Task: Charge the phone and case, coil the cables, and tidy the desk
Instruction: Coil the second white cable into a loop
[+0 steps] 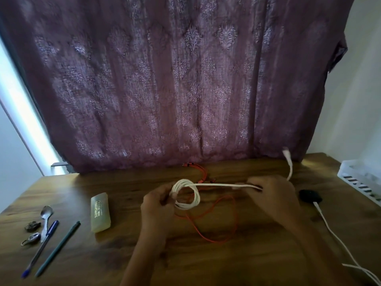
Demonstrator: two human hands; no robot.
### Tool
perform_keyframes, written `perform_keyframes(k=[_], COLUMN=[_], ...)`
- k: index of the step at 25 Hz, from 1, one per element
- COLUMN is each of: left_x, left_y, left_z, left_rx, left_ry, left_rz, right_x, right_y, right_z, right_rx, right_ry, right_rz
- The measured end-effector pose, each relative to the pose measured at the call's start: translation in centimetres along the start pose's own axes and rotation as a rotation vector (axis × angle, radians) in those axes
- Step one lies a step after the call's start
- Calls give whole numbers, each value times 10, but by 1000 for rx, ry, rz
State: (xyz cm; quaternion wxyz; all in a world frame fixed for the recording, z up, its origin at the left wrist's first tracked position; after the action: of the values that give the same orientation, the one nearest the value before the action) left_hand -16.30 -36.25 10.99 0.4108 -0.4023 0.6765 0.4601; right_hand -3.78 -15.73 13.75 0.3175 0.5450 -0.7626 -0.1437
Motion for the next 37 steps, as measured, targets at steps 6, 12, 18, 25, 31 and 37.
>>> perform_keyframes(k=[6, 12, 18, 25, 31, 37], left_x=[-4, 1, -15, -22, -6, -15], left_y=[-11, -20, -10, -12, -20, -19], left_z=[21, 33, 28, 27, 40, 34], left_rx=[193, 349, 453, 216, 108, -22], left_ry=[-448, -486, -31, -1, -269, -254], left_rz=[-337, -357, -8, 16, -199, -118], right_x=[23, 38, 42, 39, 50, 55], right_y=[-10, -3, -2, -2, -18, -24], right_z=[28, 35, 43, 42, 47, 48], right_rx=[213, 230, 270, 65, -148, 51], right_ry=[961, 993, 928, 768, 407, 688], right_rz=[303, 303, 255, 204, 215, 395])
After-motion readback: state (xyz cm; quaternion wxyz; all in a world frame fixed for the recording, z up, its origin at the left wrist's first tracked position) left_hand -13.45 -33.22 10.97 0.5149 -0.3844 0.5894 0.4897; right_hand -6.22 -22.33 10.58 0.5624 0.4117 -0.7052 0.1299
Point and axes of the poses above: each hand's wrist, its own y-axis towards the middle knuckle, its own z-axis out of the palm, x = y × z, the point moved 3 cm from there along y, towards the middle knuckle, and after that the axes turned 1 degree about -z, right-handed, at the moved point
